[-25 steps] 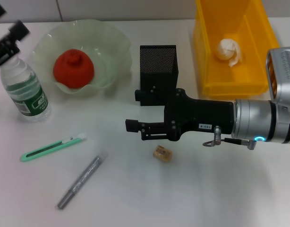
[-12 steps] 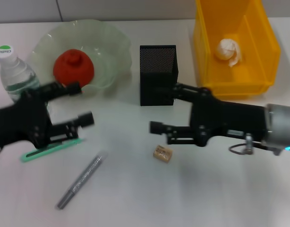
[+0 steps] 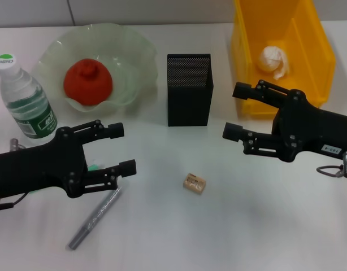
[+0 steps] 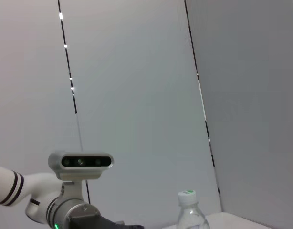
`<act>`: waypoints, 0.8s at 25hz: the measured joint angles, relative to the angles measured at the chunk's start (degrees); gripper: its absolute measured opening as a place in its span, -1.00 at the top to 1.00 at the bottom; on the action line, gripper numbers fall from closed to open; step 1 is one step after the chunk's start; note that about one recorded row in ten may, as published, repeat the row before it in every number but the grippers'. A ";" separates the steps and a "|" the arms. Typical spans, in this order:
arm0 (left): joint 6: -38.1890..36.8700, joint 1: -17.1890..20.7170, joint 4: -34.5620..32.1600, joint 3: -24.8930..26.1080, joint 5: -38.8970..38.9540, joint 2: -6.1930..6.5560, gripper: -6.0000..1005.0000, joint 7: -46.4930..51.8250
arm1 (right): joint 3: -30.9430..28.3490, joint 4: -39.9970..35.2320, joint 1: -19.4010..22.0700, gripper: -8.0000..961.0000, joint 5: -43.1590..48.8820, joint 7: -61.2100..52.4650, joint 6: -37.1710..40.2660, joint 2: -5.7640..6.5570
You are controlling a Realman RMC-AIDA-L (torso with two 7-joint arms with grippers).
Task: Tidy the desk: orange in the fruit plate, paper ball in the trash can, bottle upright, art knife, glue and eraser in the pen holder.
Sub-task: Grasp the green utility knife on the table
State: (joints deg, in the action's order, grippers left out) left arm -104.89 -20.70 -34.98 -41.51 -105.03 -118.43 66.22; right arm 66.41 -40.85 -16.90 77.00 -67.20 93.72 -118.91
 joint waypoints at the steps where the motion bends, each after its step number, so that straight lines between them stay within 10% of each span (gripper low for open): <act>1: 0.11 -0.12 0.09 -0.10 0.00 -0.04 -0.58 -0.03 | -0.03 -0.04 0.09 -0.75 0.24 -0.02 -0.04 -0.02; 11: 1.43 -0.53 0.25 -0.31 -0.21 0.06 -0.57 0.81 | 0.01 1.82 -0.47 -0.75 1.27 0.16 -0.57 -0.27; 20: 1.19 -1.25 -14.37 -0.43 -7.32 -0.02 -0.57 19.36 | 0.58 2.49 -1.55 -0.75 1.32 0.34 -3.20 -0.27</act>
State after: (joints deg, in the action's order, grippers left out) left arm -103.70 -21.95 -49.35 -41.94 -112.35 -118.45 85.58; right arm 66.99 -38.36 -18.45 78.32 -66.86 90.52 -119.18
